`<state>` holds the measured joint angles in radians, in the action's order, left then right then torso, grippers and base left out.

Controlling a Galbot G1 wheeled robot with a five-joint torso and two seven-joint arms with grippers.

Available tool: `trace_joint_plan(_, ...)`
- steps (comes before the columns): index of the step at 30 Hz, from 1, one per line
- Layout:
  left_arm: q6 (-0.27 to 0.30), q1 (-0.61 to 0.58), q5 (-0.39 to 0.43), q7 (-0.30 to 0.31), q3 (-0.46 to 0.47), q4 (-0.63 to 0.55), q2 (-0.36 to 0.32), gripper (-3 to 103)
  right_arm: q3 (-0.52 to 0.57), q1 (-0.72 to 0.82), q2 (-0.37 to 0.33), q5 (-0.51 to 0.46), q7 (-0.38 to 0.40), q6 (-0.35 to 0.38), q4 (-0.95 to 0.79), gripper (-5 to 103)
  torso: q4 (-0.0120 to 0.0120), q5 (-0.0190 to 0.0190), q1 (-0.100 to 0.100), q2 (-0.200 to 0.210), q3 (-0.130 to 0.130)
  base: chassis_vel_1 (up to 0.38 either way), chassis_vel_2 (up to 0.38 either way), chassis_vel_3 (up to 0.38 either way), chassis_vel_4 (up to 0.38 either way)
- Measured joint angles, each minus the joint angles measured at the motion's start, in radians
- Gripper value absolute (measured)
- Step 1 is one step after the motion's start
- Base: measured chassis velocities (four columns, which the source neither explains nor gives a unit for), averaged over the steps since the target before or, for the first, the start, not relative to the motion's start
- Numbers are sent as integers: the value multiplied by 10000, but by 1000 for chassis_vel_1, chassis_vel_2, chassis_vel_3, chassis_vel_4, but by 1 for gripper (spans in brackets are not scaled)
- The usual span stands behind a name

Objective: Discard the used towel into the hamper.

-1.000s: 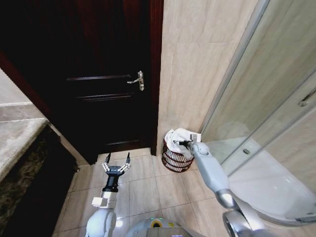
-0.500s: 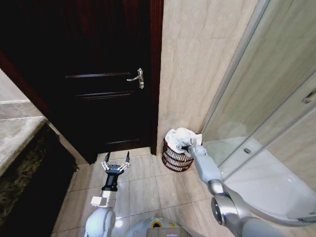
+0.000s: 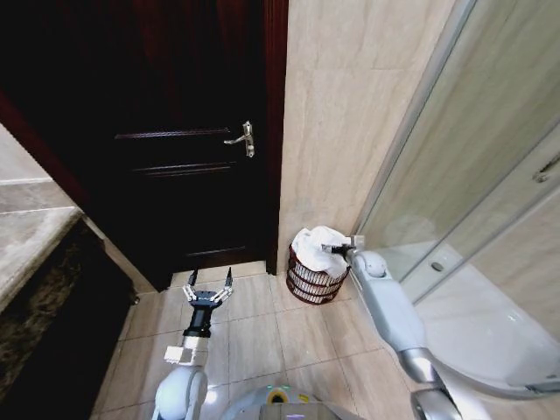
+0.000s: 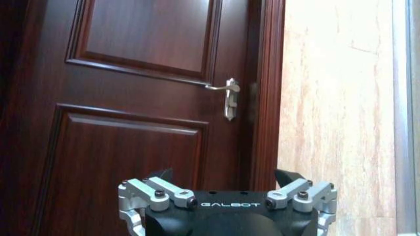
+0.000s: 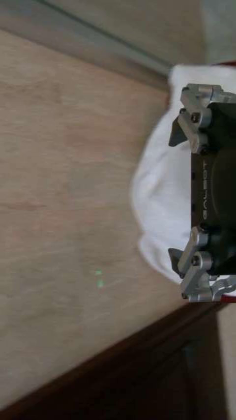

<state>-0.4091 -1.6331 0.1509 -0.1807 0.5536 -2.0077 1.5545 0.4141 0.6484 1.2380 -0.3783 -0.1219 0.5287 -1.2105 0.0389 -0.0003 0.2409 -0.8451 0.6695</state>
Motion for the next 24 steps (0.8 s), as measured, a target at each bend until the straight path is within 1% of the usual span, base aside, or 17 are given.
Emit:
trace_joint_plan(1, -20, -39, 1, 0, 23, -28, 0, 100, -5, -237, 63, -6, -202, -176, 404, 100, 4, 0, 3, -4, 2, 0, 0, 0, 0)
trace_joint_plan(3, -34, -105, 18, 9, 97, -75, -10, 100, -18, -661, 231, 105, -516, -476, 1253, 100, 4, 7, 8, -9, 8, 0, 0, 0, 0)
trace_joint_plan(4, -34, -105, 18, 9, 97, -75, -10, 100, -18, -661, 231, 105, -516, -476, 1253, 100, 4, 7, 8, -9, 8, 0, 0, 0, 0)
trace_joint_plan(8, -64, -153, 46, 67, 171, -81, -10, 100, 0, -1563, 807, 446, -893, -793, 3051, 100, 1, 1, 11, -25, 14, 0, 0, 0, 0)
trace_joint_plan(9, -64, -153, 46, 67, 171, -81, -10, 100, 0, -1563, 807, 446, -893, -793, 3051, 100, 1, 1, 11, -25, 14, 0, 0, 0, 0)
trace_joint_plan(10, -70, -149, 46, 82, 174, -81, 16, 100, 124, -1844, 1035, 749, -1052, -928, 3632, 100, 0, 3, 13, -28, 16, 0, 0, 0, 0)
trace_joint_plan(11, -71, -149, 46, 87, 173, -80, 27, 100, 265, -2069, 1241, 932, -1086, -909, 4048, 100, 2, 3, 15, -29, 18, 0, 0, 0, 0)
trace_joint_plan(12, -71, -149, 46, 87, 173, -80, 27, 100, 265, -2069, 1241, 932, -1086, -909, 4048, 100, 2, 3, 15, -29, 18, 0, 0, 0, 0)
trace_joint_plan(14, -71, -151, 46, 100, 178, -92, 28, 100, 508, -2282, 1515, 1191, -1092, -797, 4613, 100, 4, -1, 17, -36, 19, 0, 0, 0, 0)
trace_joint_plan(16, -71, -150, 52, 107, 190, -106, 18, 100, 612, -2292, 1590, 1357, -1118, -779, 4790, 100, 3, 3, 18, -38, 20, 0, 0, 0, 0)
trace_joint_plan(18, -68, -125, 80, 117, 220, -114, -13, 100, 855, -2244, 1694, 1799, -1165, -688, 5104, 100, 2, 3, 20, -40, 23, 0, 0, 0, 0)
trace_joint_plan(19, -62, -116, 91, 119, 227, -114, -28, 100, 970, -2149, 1700, 2003, -1199, -507, 5156, 100, 0, 1, 19, -43, 23, 0, 0, 0, 0)
trace_joint_plan(20, -62, -116, 91, 119, 227, -114, -28, 100, 970, -2149, 1700, 2003, -1199, -507, 5156, 100, 0, 1, 19, -43, 23, 0, 0, 0, 0)
trace_joint_plan(23, -49, -83, 94, 117, 192, -96, -39, 100, 1260, -1711, 1658, 2306, -1398, 188, 5077, 100, -2, 4, 20, -48, 25, 0, 0, 0, 0)
trace_joint_plan(24, -49, -83, 94, 117, 192, -96, -39, 100, 1260, -1711, 1658, 2306, -1398, 188, 5077, 100, -2, 4, 20, -48, 25, 0, 0, 0, 0)
